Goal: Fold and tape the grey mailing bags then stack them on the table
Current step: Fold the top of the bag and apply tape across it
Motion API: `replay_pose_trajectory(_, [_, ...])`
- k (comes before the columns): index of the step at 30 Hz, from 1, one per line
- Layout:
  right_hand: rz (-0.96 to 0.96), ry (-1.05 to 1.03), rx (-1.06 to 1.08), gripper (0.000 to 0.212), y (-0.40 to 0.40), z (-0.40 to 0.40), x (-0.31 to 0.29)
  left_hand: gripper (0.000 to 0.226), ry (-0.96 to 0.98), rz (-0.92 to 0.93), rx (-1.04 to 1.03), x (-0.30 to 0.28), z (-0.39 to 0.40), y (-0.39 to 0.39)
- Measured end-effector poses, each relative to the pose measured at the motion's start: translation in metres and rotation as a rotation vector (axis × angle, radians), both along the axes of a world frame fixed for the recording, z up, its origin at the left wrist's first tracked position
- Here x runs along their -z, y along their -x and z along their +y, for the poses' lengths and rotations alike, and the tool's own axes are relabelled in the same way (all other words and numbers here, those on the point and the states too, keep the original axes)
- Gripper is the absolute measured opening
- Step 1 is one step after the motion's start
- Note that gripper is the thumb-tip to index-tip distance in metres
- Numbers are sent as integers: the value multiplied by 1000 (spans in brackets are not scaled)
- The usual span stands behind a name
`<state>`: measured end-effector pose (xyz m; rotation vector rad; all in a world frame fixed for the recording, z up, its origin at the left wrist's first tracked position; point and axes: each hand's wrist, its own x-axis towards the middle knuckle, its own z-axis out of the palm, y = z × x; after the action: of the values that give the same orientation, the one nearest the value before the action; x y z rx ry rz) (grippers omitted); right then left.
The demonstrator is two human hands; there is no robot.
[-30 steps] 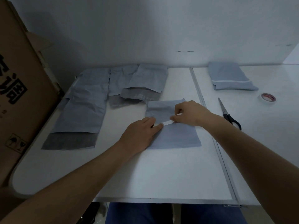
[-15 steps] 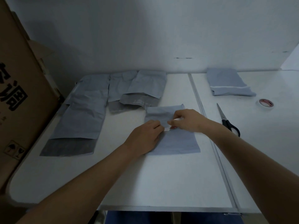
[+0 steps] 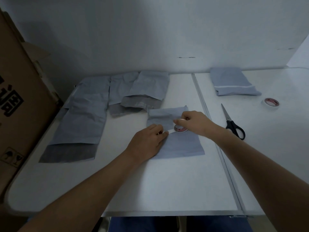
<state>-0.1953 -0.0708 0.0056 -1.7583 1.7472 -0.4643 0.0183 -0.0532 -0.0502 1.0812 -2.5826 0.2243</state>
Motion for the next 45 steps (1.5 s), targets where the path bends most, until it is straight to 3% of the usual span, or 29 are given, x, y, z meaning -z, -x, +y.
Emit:
replay_pose_trajectory(22, [247, 53, -71, 29, 18, 4, -5, 44, 13, -35, -23, 2, 2, -2])
replay_pose_trajectory(29, [282, 89, -57, 26, 18, 5, -3, 27, 29, -23, -18, 2, 3, 1])
replay_pose_trajectory(32, [304, 91, -45, 25, 18, 5, -3, 37, 34, -36, 19, -2, 2, 3])
replay_pose_trajectory(37, [243, 49, -41, 35, 21, 5, 0, 45, 62, -88, 72, -8, 0, 5])
replay_pose_trajectory(45, [42, -4, 5, 37, 24, 9, 5, 42, 40, -117, 107, -7, -7, 3])
